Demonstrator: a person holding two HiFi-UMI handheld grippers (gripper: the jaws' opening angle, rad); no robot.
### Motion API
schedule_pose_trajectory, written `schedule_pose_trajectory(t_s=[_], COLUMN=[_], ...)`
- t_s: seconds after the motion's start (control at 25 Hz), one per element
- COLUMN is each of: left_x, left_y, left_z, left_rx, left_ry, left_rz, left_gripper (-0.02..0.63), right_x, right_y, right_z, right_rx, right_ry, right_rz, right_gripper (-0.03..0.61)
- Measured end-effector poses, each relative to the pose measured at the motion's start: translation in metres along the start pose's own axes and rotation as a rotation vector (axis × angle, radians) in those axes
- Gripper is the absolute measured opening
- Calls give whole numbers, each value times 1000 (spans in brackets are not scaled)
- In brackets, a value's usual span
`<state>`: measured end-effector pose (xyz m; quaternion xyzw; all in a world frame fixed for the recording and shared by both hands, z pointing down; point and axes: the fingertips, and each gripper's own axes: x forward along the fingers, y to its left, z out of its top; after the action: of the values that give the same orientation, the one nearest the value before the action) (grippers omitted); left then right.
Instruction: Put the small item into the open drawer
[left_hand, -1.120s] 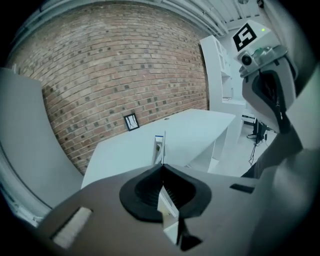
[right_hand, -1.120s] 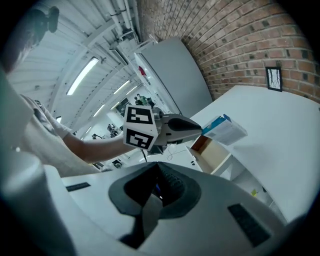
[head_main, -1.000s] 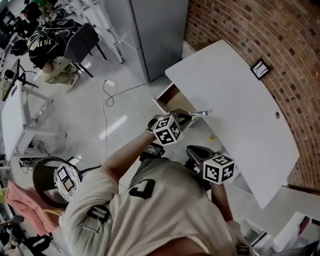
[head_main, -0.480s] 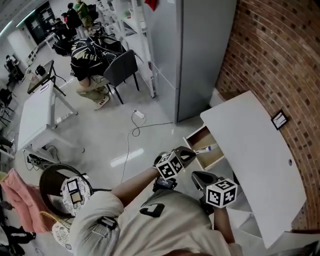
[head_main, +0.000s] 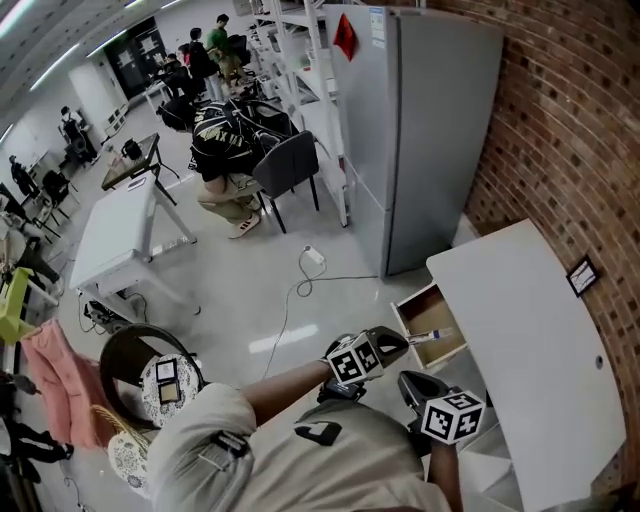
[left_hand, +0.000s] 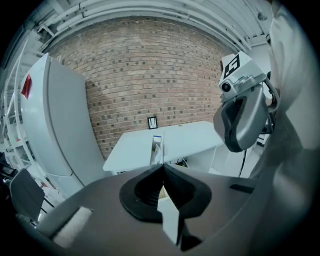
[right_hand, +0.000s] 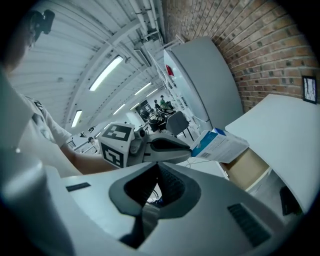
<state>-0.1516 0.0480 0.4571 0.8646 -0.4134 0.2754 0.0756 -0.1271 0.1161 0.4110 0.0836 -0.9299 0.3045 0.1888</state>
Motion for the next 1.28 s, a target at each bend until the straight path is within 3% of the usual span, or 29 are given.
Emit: schedule_pose_trajectory(t_s=[0.2, 0.32, 0.56, 0.84, 1.12, 1.28], left_x=[20, 31, 48, 63, 53, 45], left_y=[-37, -57, -45, -46, -37, -45], left_z=[23, 16, 31, 3, 5, -1], left_rx=[45, 73, 137, 60, 85, 54], left_ry=[-7, 12, 39, 99, 159, 169], left_rz=[-10, -9, 73, 163, 216, 228], left_gripper=[5, 5, 5, 5, 5, 5], right_x=[-56, -86, -136, -185, -195, -192], right_y=[-10, -17, -35, -44, -44, -48], right_z=[-20, -44, -47, -93, -91, -91], right_rx=[59, 79, 61, 124, 96, 98], right_ry=[-72, -104, -130, -106, -89, -93], right_rz=[-33, -78, -106, -120, -91, -77], right_gripper=[2, 2, 2, 2, 2, 2])
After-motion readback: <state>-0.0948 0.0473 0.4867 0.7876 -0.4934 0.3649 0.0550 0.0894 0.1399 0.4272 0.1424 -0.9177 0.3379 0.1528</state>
